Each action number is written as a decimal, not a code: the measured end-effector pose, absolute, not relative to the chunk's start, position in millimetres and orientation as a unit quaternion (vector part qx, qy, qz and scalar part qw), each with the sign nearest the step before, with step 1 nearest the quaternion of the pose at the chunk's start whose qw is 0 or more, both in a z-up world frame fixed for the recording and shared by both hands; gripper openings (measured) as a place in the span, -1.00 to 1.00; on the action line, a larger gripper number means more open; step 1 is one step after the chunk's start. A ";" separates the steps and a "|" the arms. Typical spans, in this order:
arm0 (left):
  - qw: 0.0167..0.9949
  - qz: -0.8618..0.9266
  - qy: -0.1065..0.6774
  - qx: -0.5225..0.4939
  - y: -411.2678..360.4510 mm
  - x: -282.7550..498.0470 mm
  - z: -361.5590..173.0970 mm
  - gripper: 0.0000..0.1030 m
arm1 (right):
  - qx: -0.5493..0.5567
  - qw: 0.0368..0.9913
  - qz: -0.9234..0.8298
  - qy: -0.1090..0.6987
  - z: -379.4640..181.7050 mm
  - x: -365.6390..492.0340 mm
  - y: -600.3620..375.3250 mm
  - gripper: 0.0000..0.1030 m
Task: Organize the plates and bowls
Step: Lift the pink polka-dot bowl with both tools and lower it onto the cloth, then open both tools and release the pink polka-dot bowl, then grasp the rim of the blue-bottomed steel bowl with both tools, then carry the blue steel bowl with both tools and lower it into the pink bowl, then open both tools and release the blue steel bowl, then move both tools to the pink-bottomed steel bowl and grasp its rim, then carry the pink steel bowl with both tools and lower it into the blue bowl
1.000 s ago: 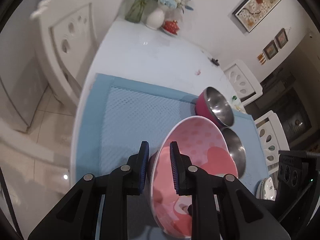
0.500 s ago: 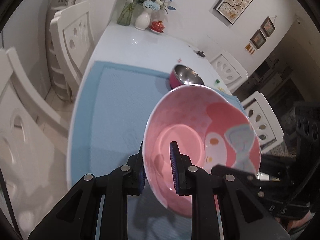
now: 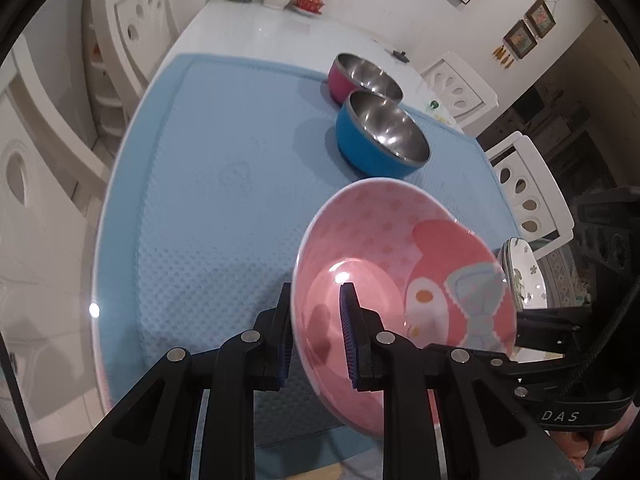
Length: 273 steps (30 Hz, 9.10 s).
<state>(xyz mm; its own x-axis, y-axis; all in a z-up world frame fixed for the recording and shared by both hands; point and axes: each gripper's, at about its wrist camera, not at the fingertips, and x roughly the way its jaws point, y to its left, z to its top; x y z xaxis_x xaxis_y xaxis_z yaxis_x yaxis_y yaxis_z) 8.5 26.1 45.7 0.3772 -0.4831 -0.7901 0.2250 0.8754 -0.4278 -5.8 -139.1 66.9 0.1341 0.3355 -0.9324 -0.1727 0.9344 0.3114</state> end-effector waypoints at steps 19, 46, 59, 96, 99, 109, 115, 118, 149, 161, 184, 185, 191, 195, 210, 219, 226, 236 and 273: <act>0.808 -0.222 0.533 -0.114 9.1 -0.1 23.0 -0.64 | 0.086 0.768 0.121 0.623 59.4 -4.2 -167.1 -0.42; 0.842 -0.220 0.468 -0.151 50.9 29.9 74.8 -0.64 | 0.196 0.759 0.131 0.607 80.4 -9.4 -198.3 -0.23; 0.858 -0.264 0.416 -0.147 24.7 101.5 131.8 0.14 | 0.200 0.822 0.118 0.520 136.6 35.8 -213.6 0.03; 0.758 -0.309 0.569 -0.079 -74.7 213.3 13.9 -0.64 | 0.228 0.776 0.056 0.586 12.3 148.1 -253.3 -0.63; 0.763 -0.303 0.569 -0.057 -77.9 209.6 17.4 -0.64 | 0.236 0.773 0.056 0.587 15.6 145.4 -254.1 -0.63; 0.791 -0.297 0.530 -0.068 -70.3 190.0 65.7 -0.64 | 0.224 0.785 0.056 0.574 61.0 128.3 -246.0 -0.62; 0.817 -0.288 0.493 -0.081 -58.0 161.2 110.1 -0.63 | 0.255 0.786 0.072 0.559 95.4 102.8 -239.8 -0.62; 0.826 -0.289 0.474 -0.097 -49.5 143.0 133.1 -0.63 | 0.285 0.781 0.087 0.549 112.0 88.0 -240.3 -0.62; 0.844 -0.187 0.464 -0.194 -16.5 -41.5 128.5 -0.63 | 0.208 0.760 0.158 0.595 128.4 -40.3 -199.0 -0.53; 0.830 -0.177 0.487 -0.209 -6.1 -29.2 94.9 -0.63 | 0.125 0.779 0.144 0.597 116.6 -22.6 -176.1 -0.53; 0.822 -0.177 0.515 -0.167 -0.9 -5.9 76.7 -0.63 | 0.159 0.758 0.121 0.622 90.0 -5.4 -183.7 -0.53; 0.824 -0.176 0.513 -0.162 0.3 -5.8 78.3 -0.63 | 0.159 0.757 0.120 0.622 89.6 -5.4 -183.9 -0.53; 0.825 -0.173 0.509 -0.175 16.1 -2.3 79.0 -0.61 | 0.158 0.762 0.122 0.615 96.3 -7.8 -187.6 -0.56; 0.821 -0.174 0.514 -0.177 21.1 0.8 75.2 -0.61 | 0.147 0.773 0.119 0.606 103.9 -11.0 -192.1 -0.56; 0.825 -0.199 0.510 -0.143 12.1 41.5 82.6 -0.58 | 0.139 0.769 0.134 0.609 101.5 10.6 -176.5 -0.56; 0.837 -0.226 0.483 -0.123 -1.5 132.8 108.8 -0.45 | 0.167 0.792 0.100 0.579 112.6 70.0 -202.4 -0.56; 0.831 -0.254 0.486 -0.099 -31.7 195.6 108.3 -0.02 | 0.214 0.789 0.037 0.574 92.4 127.2 -236.8 -0.53; 0.799 -0.277 0.523 -0.107 -69.7 270.9 64.7 0.22 | 0.283 0.769 0.010 0.573 50.7 199.7 -267.2 -0.45; 0.814 -0.271 0.499 -0.125 -81.5 263.7 88.2 -0.56 | 0.184 0.853 0.015 0.488 103.8 214.6 -250.0 -0.66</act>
<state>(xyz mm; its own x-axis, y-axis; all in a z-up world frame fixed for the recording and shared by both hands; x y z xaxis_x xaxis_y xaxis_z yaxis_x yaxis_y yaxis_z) 263.7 -81.5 88.2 0.3551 -0.5646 -0.7450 0.3160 0.8226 -0.4728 214.6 -250.0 103.8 0.5229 0.2052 -0.8273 0.1534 0.9321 0.3282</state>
